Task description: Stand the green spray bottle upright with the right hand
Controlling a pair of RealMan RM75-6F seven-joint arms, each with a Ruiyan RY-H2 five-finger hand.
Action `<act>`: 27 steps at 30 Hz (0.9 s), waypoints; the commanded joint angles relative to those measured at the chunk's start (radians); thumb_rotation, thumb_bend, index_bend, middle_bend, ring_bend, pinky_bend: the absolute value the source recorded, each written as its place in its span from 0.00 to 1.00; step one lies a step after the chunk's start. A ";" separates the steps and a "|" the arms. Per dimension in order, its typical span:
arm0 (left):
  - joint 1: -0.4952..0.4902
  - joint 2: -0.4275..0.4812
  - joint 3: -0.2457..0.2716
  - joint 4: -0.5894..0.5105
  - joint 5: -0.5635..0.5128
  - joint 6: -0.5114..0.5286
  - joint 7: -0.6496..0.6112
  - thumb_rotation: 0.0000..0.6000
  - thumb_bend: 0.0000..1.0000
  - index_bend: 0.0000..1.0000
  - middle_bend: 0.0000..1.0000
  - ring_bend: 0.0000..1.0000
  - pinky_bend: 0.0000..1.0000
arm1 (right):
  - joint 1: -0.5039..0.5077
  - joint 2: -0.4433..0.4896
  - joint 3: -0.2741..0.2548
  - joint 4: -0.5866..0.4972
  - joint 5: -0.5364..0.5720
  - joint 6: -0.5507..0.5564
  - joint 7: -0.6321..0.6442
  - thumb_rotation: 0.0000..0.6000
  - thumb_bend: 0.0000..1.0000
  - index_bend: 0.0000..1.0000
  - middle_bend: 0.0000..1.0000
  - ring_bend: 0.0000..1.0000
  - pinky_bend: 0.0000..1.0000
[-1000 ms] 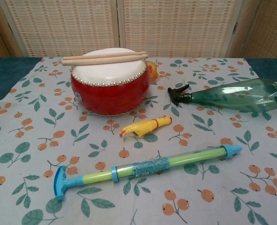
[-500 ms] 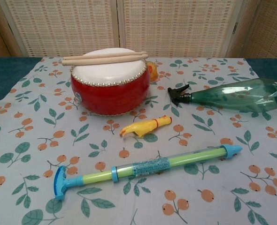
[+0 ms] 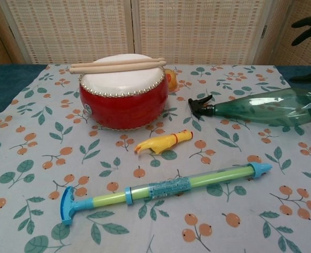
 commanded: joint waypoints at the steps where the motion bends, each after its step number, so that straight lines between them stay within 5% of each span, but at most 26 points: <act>1: -0.001 0.000 0.001 0.001 0.001 -0.002 -0.002 1.00 0.20 0.00 0.00 0.00 0.11 | 0.033 -0.001 -0.007 0.008 0.021 -0.050 -0.054 1.00 0.00 0.07 0.22 0.00 0.03; 8: -0.005 0.000 0.003 0.000 0.006 -0.008 -0.006 1.00 0.20 0.00 0.00 0.00 0.11 | 0.107 -0.037 0.004 0.054 0.090 -0.128 -0.241 1.00 0.00 0.03 0.22 0.00 0.00; 19: -0.008 0.003 0.001 0.010 0.007 -0.007 -0.021 1.00 0.20 0.00 0.00 0.00 0.11 | 0.215 -0.155 0.013 0.145 0.180 -0.242 -0.339 1.00 0.00 0.01 0.22 0.00 0.00; 27: -0.012 0.002 0.002 0.020 0.008 -0.012 -0.041 1.00 0.20 0.00 0.00 0.00 0.11 | 0.274 -0.188 0.011 0.165 0.315 -0.296 -0.574 1.00 0.00 0.03 0.22 0.00 0.00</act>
